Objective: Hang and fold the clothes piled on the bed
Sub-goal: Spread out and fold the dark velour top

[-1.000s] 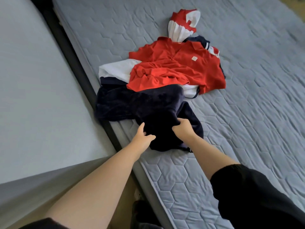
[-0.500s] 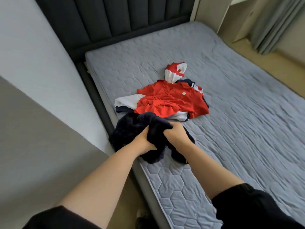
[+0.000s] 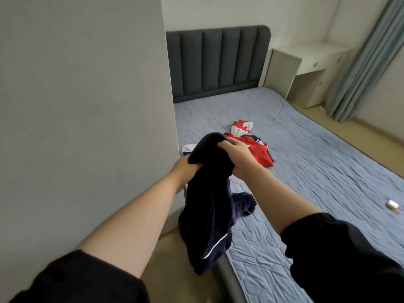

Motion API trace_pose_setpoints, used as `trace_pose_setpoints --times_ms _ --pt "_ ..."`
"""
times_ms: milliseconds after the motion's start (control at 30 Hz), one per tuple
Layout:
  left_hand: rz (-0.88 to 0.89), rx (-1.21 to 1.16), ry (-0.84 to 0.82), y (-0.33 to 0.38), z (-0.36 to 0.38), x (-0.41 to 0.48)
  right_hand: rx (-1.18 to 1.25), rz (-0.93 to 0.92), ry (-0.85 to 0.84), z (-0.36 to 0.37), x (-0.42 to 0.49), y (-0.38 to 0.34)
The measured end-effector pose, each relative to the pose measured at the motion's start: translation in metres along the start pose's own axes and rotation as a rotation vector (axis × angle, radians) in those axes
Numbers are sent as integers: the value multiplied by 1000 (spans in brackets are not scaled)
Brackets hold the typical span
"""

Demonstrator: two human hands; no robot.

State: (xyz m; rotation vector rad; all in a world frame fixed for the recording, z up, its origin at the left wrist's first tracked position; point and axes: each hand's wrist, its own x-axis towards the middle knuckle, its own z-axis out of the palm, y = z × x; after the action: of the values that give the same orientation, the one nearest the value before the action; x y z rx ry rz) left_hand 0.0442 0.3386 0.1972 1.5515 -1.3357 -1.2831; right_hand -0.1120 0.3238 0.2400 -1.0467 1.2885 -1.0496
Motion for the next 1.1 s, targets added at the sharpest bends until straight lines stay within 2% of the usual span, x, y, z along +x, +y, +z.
trace_pose_setpoints --times_ms 100,233,367,467,567,700,800,900,967,1033,1100 --pt "-29 -147 0 25 -7 -45 48 27 -100 -8 -44 -21" --pt "-52 -274 -19 61 -18 -94 134 163 -352 -35 -92 -41" --pt "0 -431 29 100 -4 -144 24 60 -610 -58 -133 -42" --pt "27 -521 61 126 22 -184 -58 -6 -692 -81 -167 -33" --pt "27 -583 43 147 49 -225 -150 -24 -626 -116 -201 -23" --pt "114 -523 30 159 81 -276 -297 -100 -382 -161 -246 -16" --pt "199 -345 113 151 81 -304 -435 -184 -195 -195 -264 -37" --pt "156 9 138 130 79 -324 -483 -211 -139 -217 -283 -56" --pt "105 112 126 119 87 -332 -530 -252 -98 -221 -293 -60" --pt "40 112 146 119 98 -333 -495 -225 -71 -223 -298 -61" --pt "-32 -33 110 127 109 -330 -433 -186 -23 -227 -298 -57"
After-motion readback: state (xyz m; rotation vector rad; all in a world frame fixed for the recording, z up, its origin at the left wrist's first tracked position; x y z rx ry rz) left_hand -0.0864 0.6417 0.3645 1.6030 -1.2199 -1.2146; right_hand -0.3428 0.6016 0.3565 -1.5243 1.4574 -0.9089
